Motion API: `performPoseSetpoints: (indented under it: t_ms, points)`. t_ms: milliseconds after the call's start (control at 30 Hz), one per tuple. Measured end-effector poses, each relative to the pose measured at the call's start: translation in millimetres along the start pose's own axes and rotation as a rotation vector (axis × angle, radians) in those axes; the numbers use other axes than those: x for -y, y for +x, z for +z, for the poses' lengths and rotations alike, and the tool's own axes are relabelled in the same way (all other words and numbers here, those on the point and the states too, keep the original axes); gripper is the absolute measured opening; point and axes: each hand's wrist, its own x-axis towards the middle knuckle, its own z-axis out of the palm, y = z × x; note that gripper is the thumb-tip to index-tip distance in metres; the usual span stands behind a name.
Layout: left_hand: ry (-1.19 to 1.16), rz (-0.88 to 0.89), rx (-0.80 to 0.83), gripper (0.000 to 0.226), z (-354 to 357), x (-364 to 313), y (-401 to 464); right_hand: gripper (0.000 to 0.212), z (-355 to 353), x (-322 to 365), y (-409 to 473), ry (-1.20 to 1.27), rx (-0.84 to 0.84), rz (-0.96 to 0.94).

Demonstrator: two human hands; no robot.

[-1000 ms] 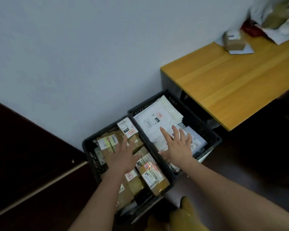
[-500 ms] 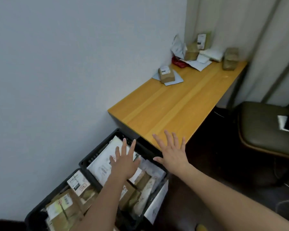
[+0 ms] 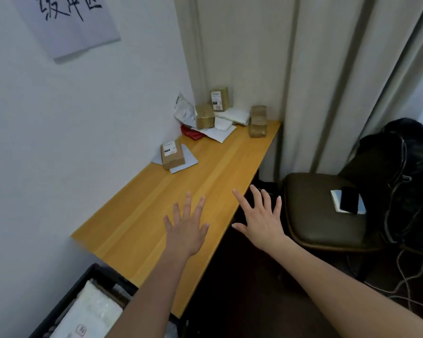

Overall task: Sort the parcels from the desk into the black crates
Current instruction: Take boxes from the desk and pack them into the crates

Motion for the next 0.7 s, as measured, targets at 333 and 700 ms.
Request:
performPoseSetpoints:
  t_ms: [333, 700]
  points:
    - [-0.044, -0.023, 0.019, 0.068, -30, 11, 166, 0.087, -11, -40, 137, -0.026, 0.041, 0.057]
    - [-0.082, -0.029, 0.038, 0.07, -51, 24, 308, 0.079, -3, -40, 298, -0.061, 0.11, 0.019]
